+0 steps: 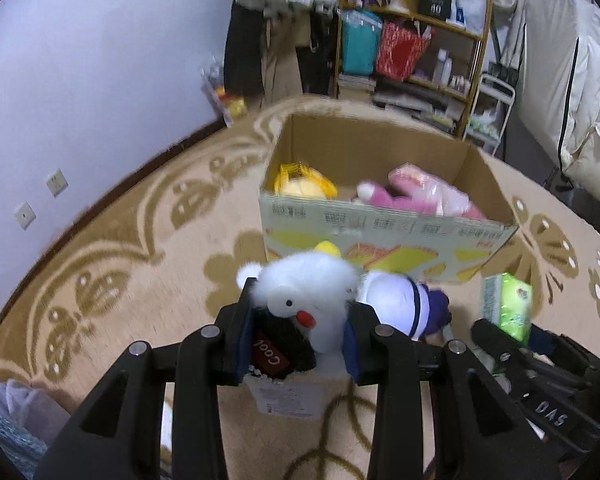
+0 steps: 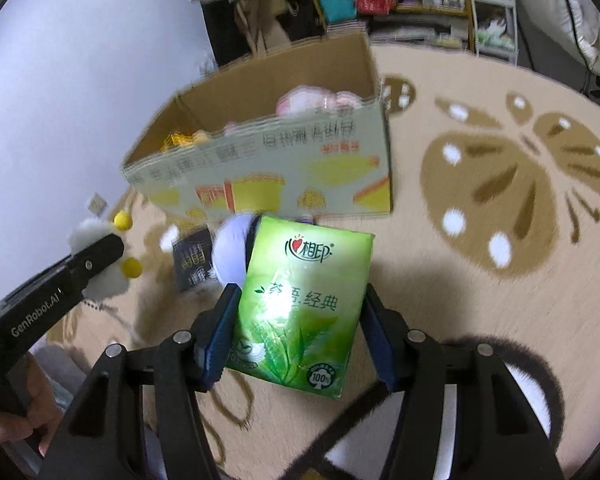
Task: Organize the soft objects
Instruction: 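Lift the white plush and green tissue pack and carry both over the box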
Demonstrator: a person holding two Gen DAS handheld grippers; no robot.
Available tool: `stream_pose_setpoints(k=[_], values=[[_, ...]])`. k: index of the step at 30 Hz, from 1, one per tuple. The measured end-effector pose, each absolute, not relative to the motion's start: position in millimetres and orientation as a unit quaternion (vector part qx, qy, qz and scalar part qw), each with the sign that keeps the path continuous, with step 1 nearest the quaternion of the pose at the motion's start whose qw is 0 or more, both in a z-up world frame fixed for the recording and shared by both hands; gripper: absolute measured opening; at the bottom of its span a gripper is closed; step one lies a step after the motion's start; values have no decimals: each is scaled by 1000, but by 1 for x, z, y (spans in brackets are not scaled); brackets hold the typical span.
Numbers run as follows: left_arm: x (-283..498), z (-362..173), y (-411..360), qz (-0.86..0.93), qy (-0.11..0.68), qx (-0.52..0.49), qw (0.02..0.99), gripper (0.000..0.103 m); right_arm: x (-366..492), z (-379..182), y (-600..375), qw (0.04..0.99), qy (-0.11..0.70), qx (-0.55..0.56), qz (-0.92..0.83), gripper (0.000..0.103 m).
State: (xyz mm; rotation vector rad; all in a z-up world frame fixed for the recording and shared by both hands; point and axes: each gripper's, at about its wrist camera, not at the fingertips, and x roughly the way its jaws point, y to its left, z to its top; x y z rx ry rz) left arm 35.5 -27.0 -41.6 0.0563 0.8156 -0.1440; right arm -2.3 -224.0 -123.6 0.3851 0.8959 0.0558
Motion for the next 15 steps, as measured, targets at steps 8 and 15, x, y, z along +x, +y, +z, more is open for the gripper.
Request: stream_pose_setpoints(k=[8, 15], values=[[35, -27, -23, -61, 345, 43, 936, 35, -11, -93, -234, 921, 347, 178, 21, 62], [34, -19, -18, -62, 321, 34, 945, 35, -17, -80, -238, 936, 307, 170, 21, 62]])
